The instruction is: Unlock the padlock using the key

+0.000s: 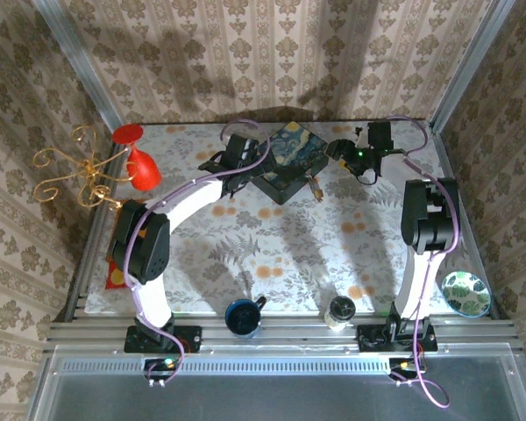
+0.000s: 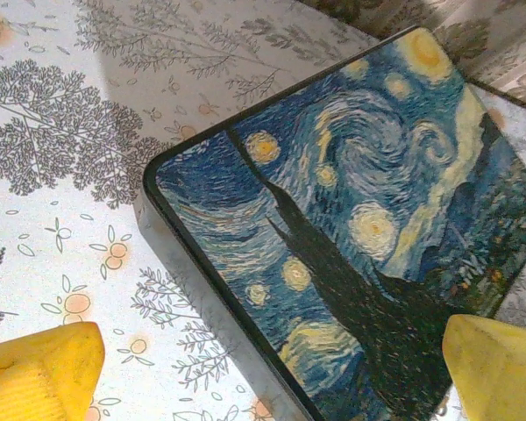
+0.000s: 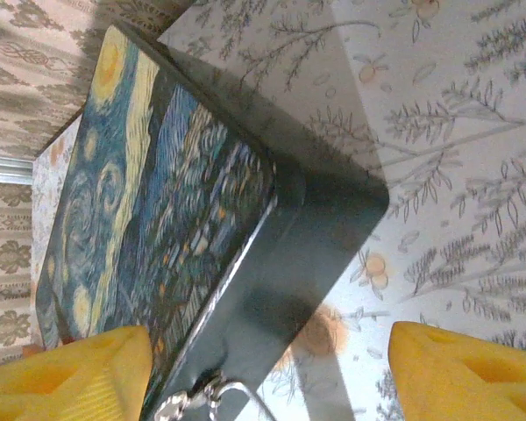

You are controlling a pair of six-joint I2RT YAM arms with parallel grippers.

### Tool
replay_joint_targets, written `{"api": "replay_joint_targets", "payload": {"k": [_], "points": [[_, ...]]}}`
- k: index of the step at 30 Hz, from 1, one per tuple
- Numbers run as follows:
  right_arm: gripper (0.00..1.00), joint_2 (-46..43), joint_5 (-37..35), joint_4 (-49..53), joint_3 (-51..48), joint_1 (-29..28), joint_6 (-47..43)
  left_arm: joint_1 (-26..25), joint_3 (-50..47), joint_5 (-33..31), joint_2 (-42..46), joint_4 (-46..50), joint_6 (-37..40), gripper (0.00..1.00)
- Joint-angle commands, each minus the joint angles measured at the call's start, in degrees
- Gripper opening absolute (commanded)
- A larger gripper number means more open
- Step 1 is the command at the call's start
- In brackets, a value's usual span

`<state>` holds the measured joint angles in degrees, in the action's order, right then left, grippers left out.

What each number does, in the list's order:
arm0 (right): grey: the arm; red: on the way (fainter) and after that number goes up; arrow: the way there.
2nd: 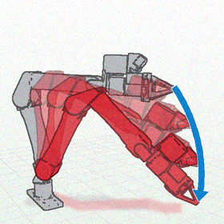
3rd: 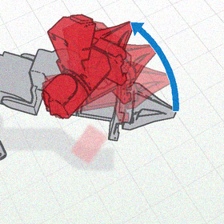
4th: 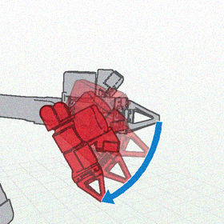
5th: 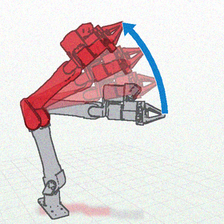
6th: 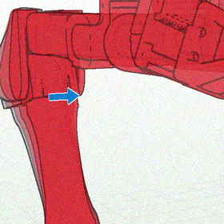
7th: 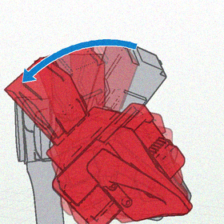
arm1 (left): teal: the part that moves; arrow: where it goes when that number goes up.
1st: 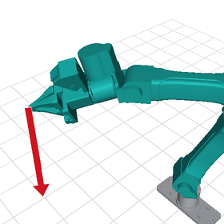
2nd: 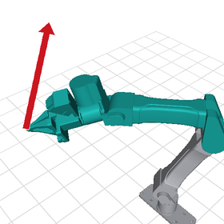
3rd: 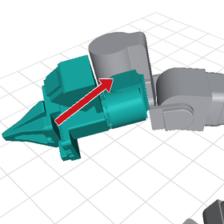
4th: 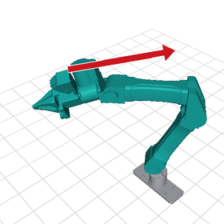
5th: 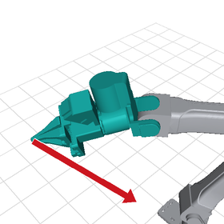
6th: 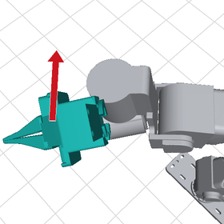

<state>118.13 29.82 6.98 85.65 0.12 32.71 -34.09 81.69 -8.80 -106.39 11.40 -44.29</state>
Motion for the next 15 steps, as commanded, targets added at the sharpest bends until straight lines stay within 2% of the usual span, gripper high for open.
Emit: {"api": "replay_joint_targets", "payload": {"k": [1, 3, 4, 7, 11, 15], "points": [[0.74, 5.0, -1.6, -1.2, 6.1, -0.1, -1.8, 0.7, 1.9, 1.0, -1.6, 0.5, 0.6, 1.00], [0.75, 8.3, -1.0, -1.3, 10.3, -0.3, -1.9, 0.8, 2.2, 1.6, -2.3, 0.2, 0.4, 1.00], [0.80, 9.5, -1.0, -1.0, 12.2, -0.4, -2.0, 0.8, 2.4, 2.0, -2.6, 0.2, 0.3, 1.00], [0.81, 13.4, -0.9, 1.6, 19.2, -1.1, -2.9, 0.8, 2.8, 3.0, -3.5, 0.1, 0.1, 1.00], [0.79, 18.5, -0.6, 7.8, 28.7, -1.9, -4.7, 0.8, 2.8, 3.7, -4.3, -0.2, -0.4, 1.00], [0.73, 19.6, 1.8, 8.8, 30.3, -2.8, -4.8, 0.8, 3.0, 3.6, -5.1, -0.1, -0.6, 1.00]]}}
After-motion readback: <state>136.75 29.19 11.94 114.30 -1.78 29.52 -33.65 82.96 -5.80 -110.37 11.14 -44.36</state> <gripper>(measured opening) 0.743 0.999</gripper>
